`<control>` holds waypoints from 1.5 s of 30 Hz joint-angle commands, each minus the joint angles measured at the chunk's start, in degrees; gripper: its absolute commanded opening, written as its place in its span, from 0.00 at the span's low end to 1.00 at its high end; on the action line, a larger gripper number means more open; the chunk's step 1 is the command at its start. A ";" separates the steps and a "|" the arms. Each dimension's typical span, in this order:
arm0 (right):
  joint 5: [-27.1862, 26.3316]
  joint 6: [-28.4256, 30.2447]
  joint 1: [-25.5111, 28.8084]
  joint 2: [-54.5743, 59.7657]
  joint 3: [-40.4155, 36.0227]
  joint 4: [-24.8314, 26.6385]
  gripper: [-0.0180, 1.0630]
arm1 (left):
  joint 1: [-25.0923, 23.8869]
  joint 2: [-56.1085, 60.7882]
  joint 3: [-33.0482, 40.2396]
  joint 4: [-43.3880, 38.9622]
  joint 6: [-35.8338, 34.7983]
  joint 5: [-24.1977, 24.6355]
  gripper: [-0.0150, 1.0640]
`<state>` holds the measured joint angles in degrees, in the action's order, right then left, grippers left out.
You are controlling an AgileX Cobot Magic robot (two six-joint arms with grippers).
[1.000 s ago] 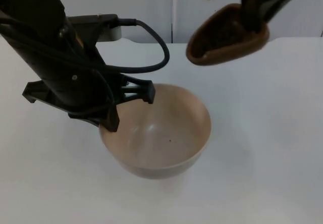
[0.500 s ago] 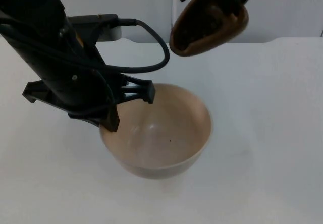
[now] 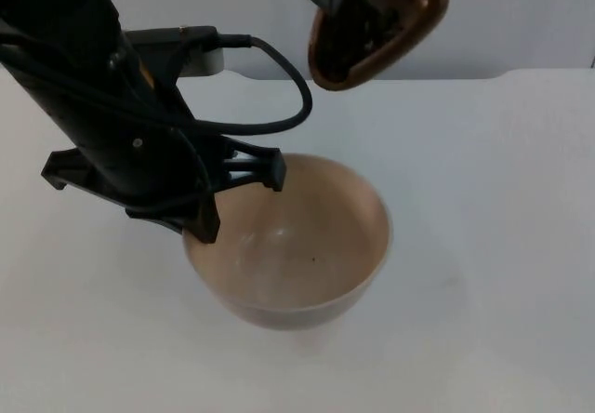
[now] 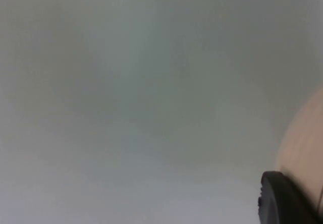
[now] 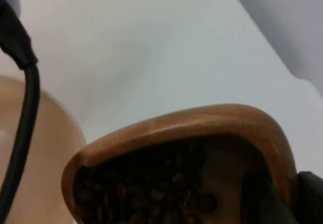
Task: Pick up the bowl with the left hand and pour the coffee beans from the cup into the bowl with the right hand.
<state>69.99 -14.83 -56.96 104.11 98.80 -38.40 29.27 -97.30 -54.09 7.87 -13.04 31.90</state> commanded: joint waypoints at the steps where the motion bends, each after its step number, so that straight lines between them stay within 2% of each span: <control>1: -0.02 1.26 -0.41 -0.36 0.72 -1.73 0.02 | 0.01 0.36 -0.50 0.66 -0.55 -0.92 0.01; 8: -0.02 4.88 -1.53 -0.36 0.72 -2.46 0.02 | 0.01 0.36 -0.50 0.66 -0.55 -0.92 0.01; 26: -0.02 8.47 -5.64 -0.36 0.59 -11.59 0.02 | 0.01 0.36 -0.50 0.66 -0.55 -0.92 0.01; 45: -0.02 10.74 -11.73 4.03 0.59 -25.61 0.02 | 0.01 0.36 -0.50 0.66 -0.55 -0.92 0.01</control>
<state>70.11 -4.36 -67.99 108.32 98.89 -61.55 29.27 -97.30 -54.09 7.87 -13.04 31.69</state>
